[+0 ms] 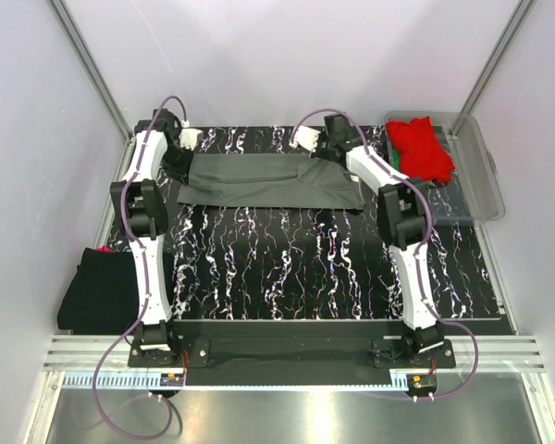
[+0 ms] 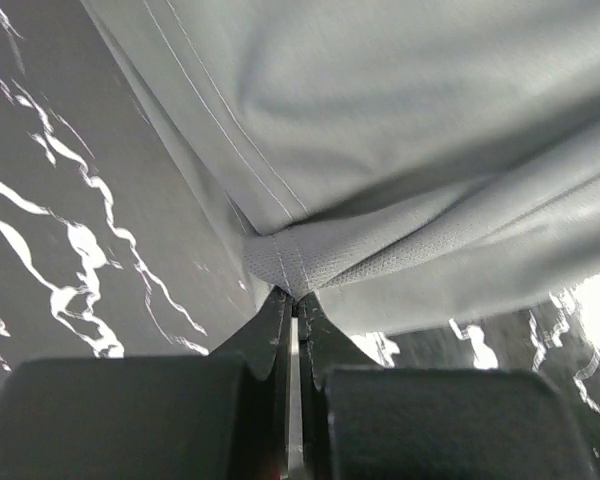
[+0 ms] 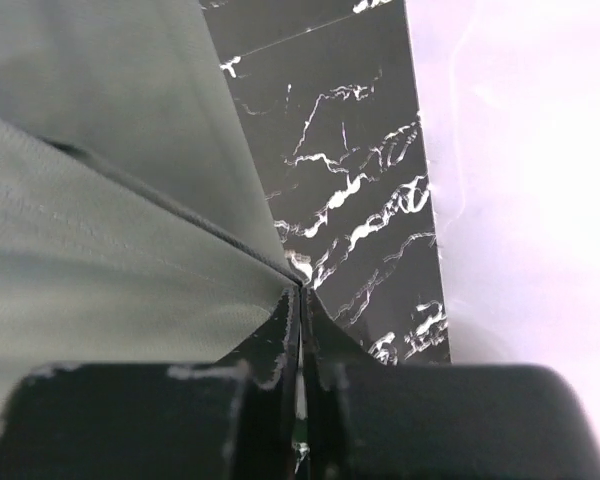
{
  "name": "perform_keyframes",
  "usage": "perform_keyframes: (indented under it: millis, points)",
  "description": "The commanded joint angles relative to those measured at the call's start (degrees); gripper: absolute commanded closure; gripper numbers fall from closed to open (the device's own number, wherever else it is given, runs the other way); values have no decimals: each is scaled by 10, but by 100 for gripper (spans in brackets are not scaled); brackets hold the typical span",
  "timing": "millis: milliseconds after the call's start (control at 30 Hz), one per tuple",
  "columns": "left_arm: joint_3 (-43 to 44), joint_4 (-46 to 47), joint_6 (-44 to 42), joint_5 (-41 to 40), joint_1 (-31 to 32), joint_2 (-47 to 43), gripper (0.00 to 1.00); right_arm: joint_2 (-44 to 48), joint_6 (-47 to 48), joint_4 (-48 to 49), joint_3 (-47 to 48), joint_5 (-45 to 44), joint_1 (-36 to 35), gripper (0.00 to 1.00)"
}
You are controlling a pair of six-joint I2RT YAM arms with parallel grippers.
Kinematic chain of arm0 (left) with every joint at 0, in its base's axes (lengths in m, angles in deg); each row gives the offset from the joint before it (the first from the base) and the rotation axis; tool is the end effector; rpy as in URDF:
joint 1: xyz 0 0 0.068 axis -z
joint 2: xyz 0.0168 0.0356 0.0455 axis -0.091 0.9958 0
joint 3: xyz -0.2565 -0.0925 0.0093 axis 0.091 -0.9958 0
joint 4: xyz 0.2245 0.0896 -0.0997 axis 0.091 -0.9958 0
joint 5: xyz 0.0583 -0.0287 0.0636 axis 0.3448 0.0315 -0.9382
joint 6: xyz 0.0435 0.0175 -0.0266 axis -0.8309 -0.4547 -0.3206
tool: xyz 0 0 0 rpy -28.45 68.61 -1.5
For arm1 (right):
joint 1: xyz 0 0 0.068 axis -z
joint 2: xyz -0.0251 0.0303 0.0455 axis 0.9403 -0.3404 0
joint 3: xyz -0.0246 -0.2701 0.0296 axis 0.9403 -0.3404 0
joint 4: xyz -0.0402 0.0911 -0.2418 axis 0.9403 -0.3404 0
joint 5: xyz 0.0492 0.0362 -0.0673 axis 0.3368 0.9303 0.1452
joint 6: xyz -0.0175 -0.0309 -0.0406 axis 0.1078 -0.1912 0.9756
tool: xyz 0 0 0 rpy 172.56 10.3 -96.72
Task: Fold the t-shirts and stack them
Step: Fold the tshirt
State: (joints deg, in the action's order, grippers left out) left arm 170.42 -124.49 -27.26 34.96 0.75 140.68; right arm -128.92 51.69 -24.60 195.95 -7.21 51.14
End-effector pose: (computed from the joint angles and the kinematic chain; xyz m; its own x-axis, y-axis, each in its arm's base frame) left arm 0.5087 0.0320 0.1971 -0.8804 0.3386 -0.3320 0.3847 0.9193 -0.0826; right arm 0.5134 0.1779 0.2016 0.0670 -0.9332 -0.3530 -0.6923 0.2113 -0.6900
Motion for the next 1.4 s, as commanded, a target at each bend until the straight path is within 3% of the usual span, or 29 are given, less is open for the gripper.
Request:
perform_keyframes:
  millis: [0, 33, 100, 200, 300, 500, 567, 733, 1033, 1367]
  points:
    - [34, 62, 27, -27, 1, -5, 72, -46, -7, 25, 78, -51, 1, 93]
    - [36, 70, 34, -39, 2, -8, 61, -59, -25, 25, 104, -65, 1, 84]
    - [51, 87, 61, -44, 2, -21, 48, -57, -45, 27, 115, -104, 2, 78]
    - [49, 102, 72, -44, 7, -63, 43, -5, -107, 28, 90, -127, 9, 72]
    - [30, 109, 67, -57, 10, -101, 41, 77, -139, 59, -1, -142, 12, 67]
    - [-109, 110, 36, -43, 13, -156, 43, 209, -180, 54, -190, -91, 13, 62]
    - [-158, 113, 32, -20, 15, -164, 51, 222, -200, 38, -233, -73, 13, 62]
    - [-183, 111, 17, 5, 22, -136, 64, 181, -305, -38, -215, 8, 31, 63]
    - [-148, 113, 11, -16, 21, -72, 66, 112, -342, -95, -155, 31, 36, 66]
    - [-138, 114, 18, -19, 21, -57, 66, 121, -339, -167, -153, 18, 53, 61]
